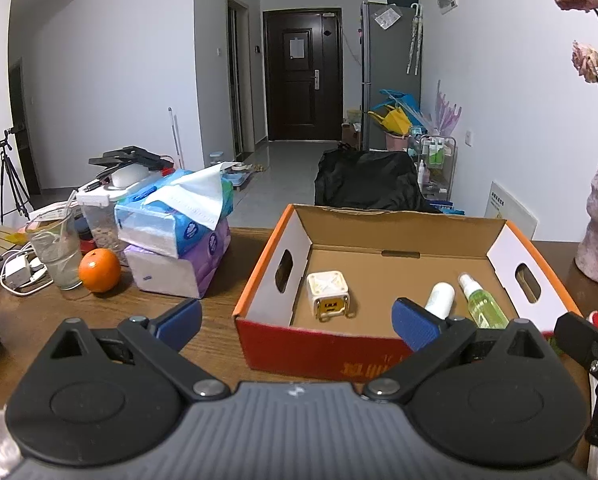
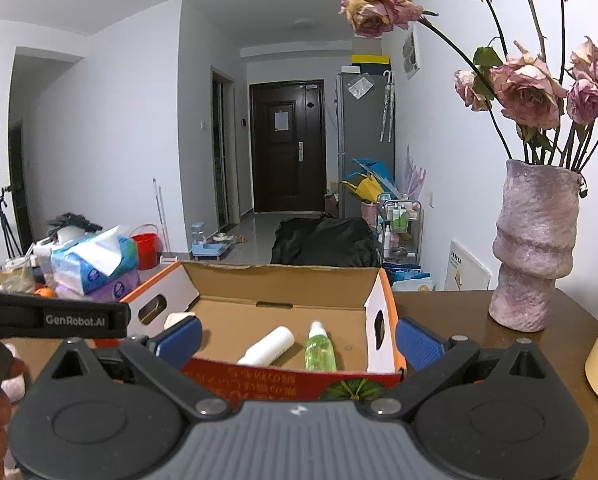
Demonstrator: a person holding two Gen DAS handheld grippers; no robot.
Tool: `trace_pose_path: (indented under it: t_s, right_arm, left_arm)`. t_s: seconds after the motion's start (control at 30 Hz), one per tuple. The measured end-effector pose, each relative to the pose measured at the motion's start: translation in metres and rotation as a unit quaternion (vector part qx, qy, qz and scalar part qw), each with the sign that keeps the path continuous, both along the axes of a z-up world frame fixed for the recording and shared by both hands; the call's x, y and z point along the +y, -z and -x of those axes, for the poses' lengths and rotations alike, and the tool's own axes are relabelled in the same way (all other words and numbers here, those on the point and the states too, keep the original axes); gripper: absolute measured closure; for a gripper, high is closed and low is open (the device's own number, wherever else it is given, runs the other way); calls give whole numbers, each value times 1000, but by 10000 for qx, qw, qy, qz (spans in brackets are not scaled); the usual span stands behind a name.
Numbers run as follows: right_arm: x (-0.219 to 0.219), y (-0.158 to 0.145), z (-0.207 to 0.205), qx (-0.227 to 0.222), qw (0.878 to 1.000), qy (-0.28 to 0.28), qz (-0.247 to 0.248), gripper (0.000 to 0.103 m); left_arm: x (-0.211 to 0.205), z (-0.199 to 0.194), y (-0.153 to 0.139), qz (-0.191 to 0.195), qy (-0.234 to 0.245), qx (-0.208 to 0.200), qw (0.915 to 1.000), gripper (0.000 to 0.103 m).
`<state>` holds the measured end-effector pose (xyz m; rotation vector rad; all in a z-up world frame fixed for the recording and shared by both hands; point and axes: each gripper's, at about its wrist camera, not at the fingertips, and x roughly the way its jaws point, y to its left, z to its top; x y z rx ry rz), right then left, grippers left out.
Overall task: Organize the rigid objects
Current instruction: 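Withdraw both tools from the box back over the table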
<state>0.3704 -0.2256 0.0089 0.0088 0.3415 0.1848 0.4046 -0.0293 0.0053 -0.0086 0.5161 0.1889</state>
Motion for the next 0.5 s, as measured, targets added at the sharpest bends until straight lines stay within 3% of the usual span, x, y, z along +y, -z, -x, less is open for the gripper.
trace_pose_path:
  t_s: [0.5]
  right_arm:
    - [0, 9, 51, 65, 9998, -96, 180, 0]
  left_arm:
    - [11, 49, 5, -87, 68, -3, 9999, 0]
